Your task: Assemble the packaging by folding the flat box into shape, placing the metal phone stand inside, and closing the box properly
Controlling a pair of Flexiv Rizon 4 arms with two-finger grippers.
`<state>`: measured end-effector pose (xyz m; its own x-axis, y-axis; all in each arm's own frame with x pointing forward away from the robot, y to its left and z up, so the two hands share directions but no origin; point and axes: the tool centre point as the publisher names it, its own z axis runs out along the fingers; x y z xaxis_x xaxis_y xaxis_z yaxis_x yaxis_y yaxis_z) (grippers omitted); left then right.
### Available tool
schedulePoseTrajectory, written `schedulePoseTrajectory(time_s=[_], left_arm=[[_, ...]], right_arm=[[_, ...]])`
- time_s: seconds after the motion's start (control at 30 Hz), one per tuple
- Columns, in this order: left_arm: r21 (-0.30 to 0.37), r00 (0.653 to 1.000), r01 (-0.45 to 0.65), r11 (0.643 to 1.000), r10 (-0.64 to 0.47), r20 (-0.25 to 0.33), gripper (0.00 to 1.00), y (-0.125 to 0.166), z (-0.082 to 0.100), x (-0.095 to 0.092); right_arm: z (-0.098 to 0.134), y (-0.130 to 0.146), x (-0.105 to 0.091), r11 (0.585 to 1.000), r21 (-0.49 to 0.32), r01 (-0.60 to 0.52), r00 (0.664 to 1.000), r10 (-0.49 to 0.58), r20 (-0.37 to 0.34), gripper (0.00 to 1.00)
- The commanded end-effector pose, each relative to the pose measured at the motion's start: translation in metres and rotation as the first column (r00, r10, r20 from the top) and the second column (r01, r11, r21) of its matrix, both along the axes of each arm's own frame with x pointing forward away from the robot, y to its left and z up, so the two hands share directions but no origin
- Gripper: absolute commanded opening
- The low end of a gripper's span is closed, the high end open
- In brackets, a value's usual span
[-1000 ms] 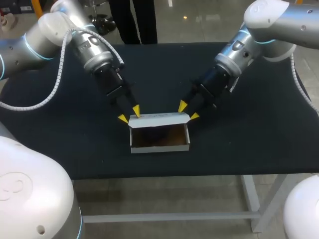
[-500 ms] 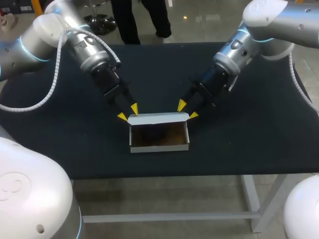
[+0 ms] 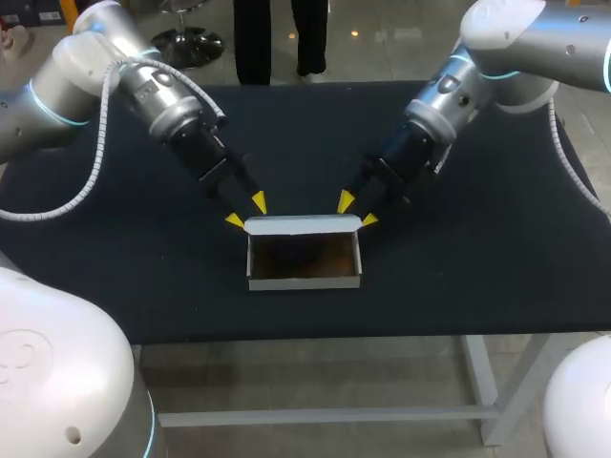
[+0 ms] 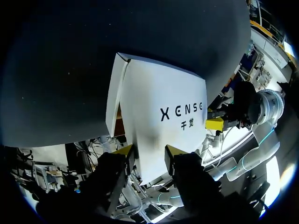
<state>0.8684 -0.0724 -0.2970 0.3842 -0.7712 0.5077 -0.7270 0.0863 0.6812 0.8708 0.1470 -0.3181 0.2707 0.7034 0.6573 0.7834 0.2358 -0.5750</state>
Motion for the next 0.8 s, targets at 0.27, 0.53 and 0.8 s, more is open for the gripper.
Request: schedulePoseTrajectory(time_s=[0.27,0.53,0.8], left_arm=[[-0.039,0.999,-0.036,0.999,0.036,0.021,0.43,-0.0064,-0.0003,-0.0071],[-0.067,0.998,-0.057,0.996,0.059,0.024,0.45,-0.0086,0.0012,-0.0052],[-0.098,0.995,-0.09,0.991,0.093,0.024,0.44,-0.0126,-0.0001,-0.0017]], right_arm=[[-0.0012,0.0069,0.004,1.0,0.005,-0.015,1.0,0.015,-0.009,0.45],[-0.0018,0.0089,0.0066,1.0,0.005,-0.019,1.0,0.019,-0.014,0.46],[-0.0021,0.0108,0.0087,1.0,0.003,-0.024,1.0,0.024,-0.017,0.45]])
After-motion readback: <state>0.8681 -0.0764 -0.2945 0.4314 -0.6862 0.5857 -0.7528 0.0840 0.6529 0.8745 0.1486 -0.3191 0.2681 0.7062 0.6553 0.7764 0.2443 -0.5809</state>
